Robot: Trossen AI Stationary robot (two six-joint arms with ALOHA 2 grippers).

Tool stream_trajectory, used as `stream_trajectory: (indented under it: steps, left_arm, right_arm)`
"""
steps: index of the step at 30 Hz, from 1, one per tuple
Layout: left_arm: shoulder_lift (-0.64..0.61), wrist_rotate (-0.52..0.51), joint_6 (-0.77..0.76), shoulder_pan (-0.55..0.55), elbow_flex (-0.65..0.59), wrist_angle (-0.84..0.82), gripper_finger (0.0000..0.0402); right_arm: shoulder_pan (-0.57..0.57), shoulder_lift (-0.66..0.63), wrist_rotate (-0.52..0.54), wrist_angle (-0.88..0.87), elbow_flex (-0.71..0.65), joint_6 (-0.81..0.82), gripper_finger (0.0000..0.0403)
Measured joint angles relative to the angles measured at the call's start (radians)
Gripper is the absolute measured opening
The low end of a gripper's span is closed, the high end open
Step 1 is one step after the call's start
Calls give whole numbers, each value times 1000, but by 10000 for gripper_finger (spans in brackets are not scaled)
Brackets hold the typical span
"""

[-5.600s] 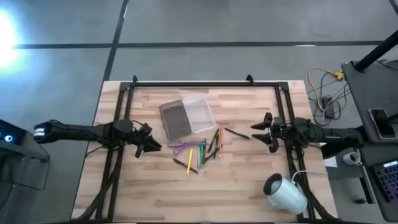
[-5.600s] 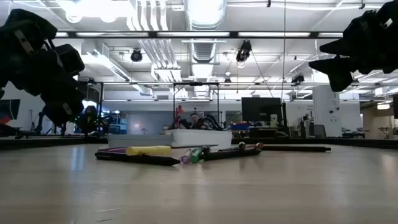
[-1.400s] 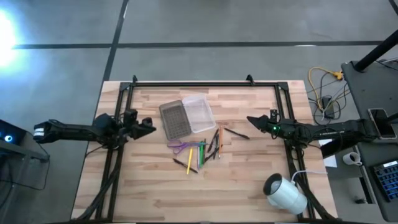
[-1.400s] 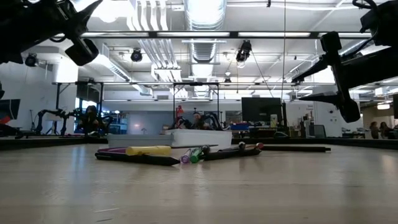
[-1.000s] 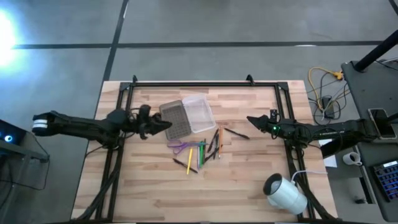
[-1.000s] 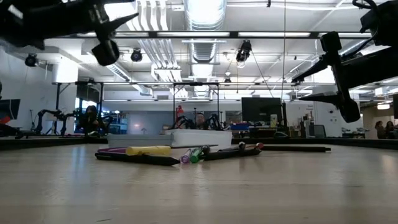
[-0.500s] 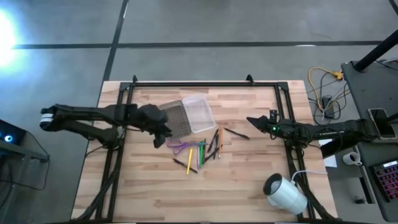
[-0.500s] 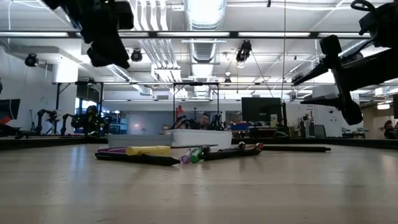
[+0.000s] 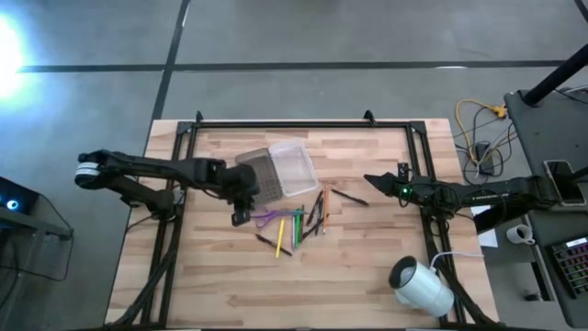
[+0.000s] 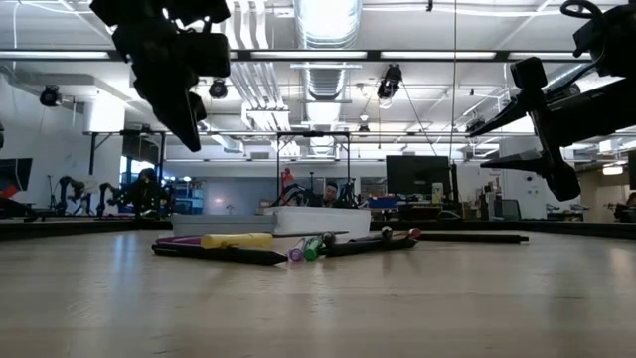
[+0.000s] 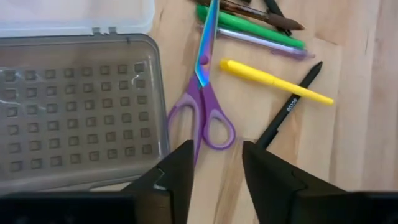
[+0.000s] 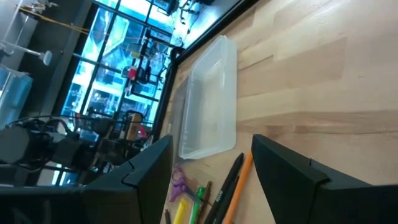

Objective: Pick & place school supplies into a supply box
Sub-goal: Put the violet scissors into the supply box

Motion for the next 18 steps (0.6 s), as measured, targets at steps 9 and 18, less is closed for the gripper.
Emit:
stream_trajectory:
  steps: [9, 18]
  left_arm:
    - [1, -7, -18, -10, 2, 8, 196]
    - [41, -41, 77, -41, -26, 11, 191]
  right_arm:
    - [0, 1, 1, 0, 0, -30, 210]
    - [0, 1, 2, -29, 0, -88, 210]
